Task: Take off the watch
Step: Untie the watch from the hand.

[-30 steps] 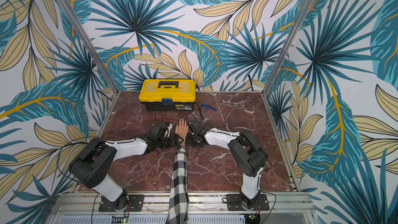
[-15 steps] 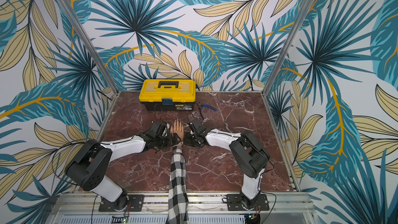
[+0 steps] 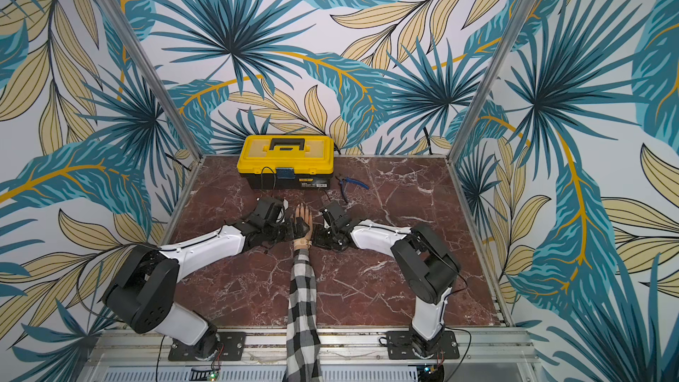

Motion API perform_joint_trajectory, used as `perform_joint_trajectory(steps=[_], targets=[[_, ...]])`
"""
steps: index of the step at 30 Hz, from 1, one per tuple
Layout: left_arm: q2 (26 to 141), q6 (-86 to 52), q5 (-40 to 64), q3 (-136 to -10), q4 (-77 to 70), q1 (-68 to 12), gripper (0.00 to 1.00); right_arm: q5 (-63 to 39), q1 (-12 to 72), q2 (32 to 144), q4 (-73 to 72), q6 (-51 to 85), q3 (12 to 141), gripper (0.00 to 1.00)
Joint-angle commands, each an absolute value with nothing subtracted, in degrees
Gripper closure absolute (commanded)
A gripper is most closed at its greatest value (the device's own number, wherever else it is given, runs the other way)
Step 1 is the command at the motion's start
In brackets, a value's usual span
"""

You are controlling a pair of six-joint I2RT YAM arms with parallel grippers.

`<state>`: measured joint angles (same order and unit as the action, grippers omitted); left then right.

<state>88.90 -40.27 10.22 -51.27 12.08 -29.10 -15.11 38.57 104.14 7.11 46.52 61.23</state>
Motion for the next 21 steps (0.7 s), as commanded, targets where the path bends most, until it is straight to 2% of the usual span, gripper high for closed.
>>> perform_joint_trajectory(steps=[1,8,21], targets=[[89.79,-38.26,9.13,-54.08,15.21,-29.47,0.03,-16.39,38.88,104.31,7.12,46.76,60.64,1.00],[93.22,-35.79,5.85,-59.15,23.79,-31.10,0.03,-16.39,38.91,104.43,6.88,46.98,60.74,1.00],[97.24,-36.10,5.02,-60.24,25.14,-33.29,0.04,-16.43,38.94,104.33,6.87,46.98,60.82,1.00]])
